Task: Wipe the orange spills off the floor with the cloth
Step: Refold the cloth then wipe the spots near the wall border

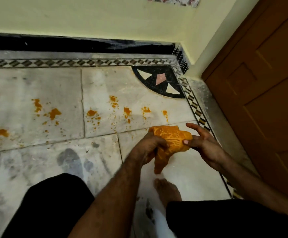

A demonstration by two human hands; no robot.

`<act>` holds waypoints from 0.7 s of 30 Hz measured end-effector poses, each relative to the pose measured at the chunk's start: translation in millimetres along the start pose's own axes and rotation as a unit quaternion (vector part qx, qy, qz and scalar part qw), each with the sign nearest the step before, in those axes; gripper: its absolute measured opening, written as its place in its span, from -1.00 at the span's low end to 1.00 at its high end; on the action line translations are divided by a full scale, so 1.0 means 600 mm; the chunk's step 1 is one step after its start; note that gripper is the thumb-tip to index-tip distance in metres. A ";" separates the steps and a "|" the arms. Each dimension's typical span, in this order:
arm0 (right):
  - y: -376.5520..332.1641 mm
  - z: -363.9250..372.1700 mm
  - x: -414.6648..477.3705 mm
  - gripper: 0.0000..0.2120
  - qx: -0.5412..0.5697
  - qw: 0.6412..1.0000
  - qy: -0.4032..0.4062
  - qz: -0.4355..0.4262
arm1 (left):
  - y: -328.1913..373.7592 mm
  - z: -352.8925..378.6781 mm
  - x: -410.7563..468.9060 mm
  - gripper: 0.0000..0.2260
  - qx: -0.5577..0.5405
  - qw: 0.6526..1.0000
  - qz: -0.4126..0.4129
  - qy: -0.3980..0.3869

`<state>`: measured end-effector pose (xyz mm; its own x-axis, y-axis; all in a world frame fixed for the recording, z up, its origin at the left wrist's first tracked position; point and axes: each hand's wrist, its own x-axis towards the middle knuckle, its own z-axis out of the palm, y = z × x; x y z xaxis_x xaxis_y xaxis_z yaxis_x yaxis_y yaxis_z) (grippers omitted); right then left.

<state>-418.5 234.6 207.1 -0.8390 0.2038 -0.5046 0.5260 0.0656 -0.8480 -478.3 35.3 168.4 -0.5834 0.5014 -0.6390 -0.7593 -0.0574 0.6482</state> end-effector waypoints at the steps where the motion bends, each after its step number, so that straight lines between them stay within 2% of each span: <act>1: 0.003 0.004 0.008 -0.37 0.006 1.000 -0.005 -0.013 | 0.002 -0.012 0.005 -0.43 0.014 1.000 -0.006 0.006; 4: 0.008 0.021 0.028 -0.39 0.018 0.999 -0.012 -0.039 | 0.013 -0.043 0.021 -0.50 0.069 0.998 0.005 0.002; 6: 0.011 0.030 0.041 -0.46 0.021 0.999 -0.018 -0.046 | 0.019 -0.059 0.027 -0.52 0.088 0.996 0.017 0.028; 10: 0.021 0.035 0.065 -0.53 0.027 0.998 -0.015 -0.047 | 0.018 -0.081 0.035 -0.33 0.091 0.991 0.064 0.070; 13: 0.034 0.031 0.086 -0.46 0.016 0.999 -0.034 -0.038 | 0.011 -0.099 0.040 -0.30 0.112 0.987 0.106 0.054; 17: 0.053 0.032 0.114 -0.34 -0.031 0.997 -0.053 -0.037 | -0.009 -0.113 0.051 -0.41 0.185 0.968 0.141 0.093; 21: 0.060 0.037 0.145 -0.32 -0.083 0.993 -0.067 -0.053 | -0.013 -0.117 0.067 -0.44 0.161 0.970 0.152 0.102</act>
<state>-475.8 233.0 128.8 -0.8958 0.0570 -0.4407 0.4407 0.2422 -0.8644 -516.1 -4.7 108.7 -0.8364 0.3199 -0.4450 -0.4326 0.1132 0.8945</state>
